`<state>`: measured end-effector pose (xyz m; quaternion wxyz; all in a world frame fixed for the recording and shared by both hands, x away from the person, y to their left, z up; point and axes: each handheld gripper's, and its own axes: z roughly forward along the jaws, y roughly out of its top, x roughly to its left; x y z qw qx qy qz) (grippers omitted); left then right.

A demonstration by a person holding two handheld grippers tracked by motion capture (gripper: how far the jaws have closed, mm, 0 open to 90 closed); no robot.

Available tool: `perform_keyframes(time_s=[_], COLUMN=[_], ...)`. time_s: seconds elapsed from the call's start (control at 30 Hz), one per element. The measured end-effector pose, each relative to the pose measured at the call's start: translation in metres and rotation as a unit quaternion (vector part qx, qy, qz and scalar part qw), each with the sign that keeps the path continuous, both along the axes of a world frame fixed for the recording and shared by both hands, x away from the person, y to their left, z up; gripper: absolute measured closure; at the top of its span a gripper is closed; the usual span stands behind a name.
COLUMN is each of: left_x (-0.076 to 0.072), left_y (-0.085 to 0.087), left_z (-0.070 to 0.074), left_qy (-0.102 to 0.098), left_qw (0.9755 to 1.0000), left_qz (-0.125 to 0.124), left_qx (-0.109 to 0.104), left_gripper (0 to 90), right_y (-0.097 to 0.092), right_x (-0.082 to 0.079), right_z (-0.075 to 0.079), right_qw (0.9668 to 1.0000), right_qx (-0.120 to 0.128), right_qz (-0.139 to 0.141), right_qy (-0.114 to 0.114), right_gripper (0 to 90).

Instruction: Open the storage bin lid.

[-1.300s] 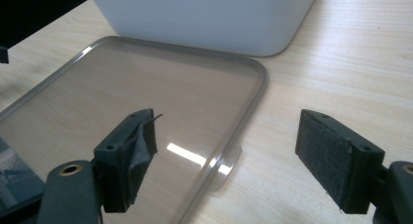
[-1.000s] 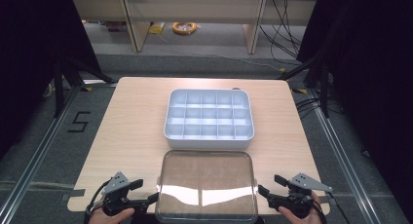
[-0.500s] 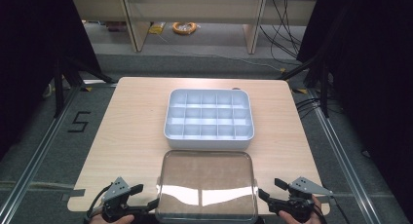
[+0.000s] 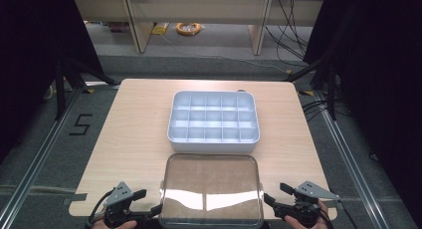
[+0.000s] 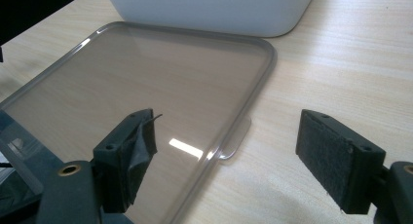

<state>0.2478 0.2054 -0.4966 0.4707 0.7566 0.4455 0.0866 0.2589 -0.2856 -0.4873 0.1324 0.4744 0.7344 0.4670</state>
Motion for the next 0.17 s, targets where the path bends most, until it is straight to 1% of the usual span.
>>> perform_keyframes(time_s=[0.03, 0.07, 0.17], left_x=[0.0000, 0.0006, 0.0007], left_y=[0.0002, 0.0004, 0.0000], left_z=[0.0001, -0.0009, -0.0010], left_qy=[0.001, -0.001, -0.002], left_qw=[1.0000, 1.0000, 1.0000], left_qz=[0.000, -0.003, -0.003], left_qx=[0.001, -0.004, -0.005], left_gripper=[18.9, 18.9, 18.9], right_y=[0.0000, 0.0018, 0.0020], right_x=[0.0000, -0.0024, -0.0015], right_z=[0.0000, 0.0012, 0.0004], right_qw=[1.0000, 0.9998, 0.9999], right_qx=[0.000, 0.008, 0.004], right_qz=[0.000, -0.010, -0.007], right_qy=[0.000, 0.014, 0.010], right_gripper=[23.2, 23.3, 23.3])
